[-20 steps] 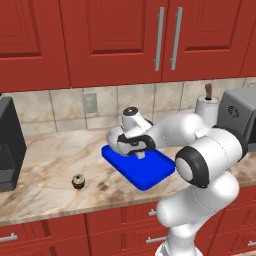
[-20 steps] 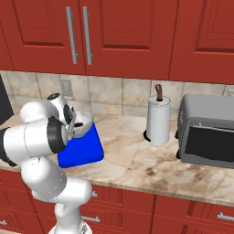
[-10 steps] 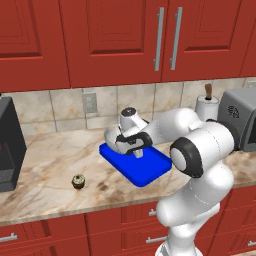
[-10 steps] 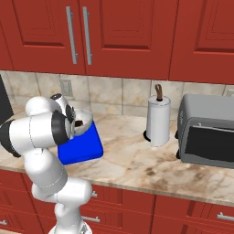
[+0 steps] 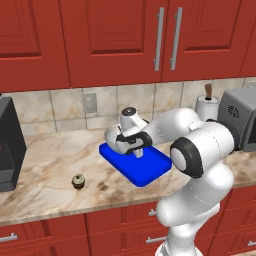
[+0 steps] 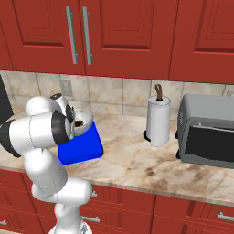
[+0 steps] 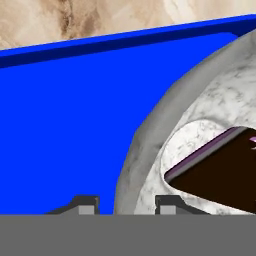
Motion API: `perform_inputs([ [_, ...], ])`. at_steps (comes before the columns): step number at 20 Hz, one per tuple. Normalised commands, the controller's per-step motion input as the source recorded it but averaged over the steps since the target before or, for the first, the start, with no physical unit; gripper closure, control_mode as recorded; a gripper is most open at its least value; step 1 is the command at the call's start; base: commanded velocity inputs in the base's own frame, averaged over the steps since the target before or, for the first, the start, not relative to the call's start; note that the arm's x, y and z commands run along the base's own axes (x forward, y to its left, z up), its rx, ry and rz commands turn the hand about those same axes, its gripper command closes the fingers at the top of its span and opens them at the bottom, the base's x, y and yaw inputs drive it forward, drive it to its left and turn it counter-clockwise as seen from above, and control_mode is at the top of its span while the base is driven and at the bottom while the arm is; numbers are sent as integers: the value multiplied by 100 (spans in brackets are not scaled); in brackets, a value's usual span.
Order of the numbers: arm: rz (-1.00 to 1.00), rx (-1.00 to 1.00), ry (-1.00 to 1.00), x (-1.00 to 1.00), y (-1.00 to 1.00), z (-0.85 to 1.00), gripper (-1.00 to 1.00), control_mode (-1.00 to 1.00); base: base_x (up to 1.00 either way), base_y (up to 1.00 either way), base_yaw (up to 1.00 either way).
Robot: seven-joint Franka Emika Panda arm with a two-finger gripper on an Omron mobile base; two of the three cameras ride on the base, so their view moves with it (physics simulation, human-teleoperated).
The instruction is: Place the bowl with cake and the cupcake onto the tray.
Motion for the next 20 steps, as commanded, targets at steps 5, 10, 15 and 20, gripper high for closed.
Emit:
perform_inputs([
  [5,0,0,0,0,0,5,-100,-100,0,0,0],
  [10,-1,0,0,-5,2,38,-100,-100,0,0,0],
  [15,-4,0,0,-18,4,36,-100,-100,0,0,0],
  [20,-13,1,0,-17,4,14,-100,-100,0,0,0],
])
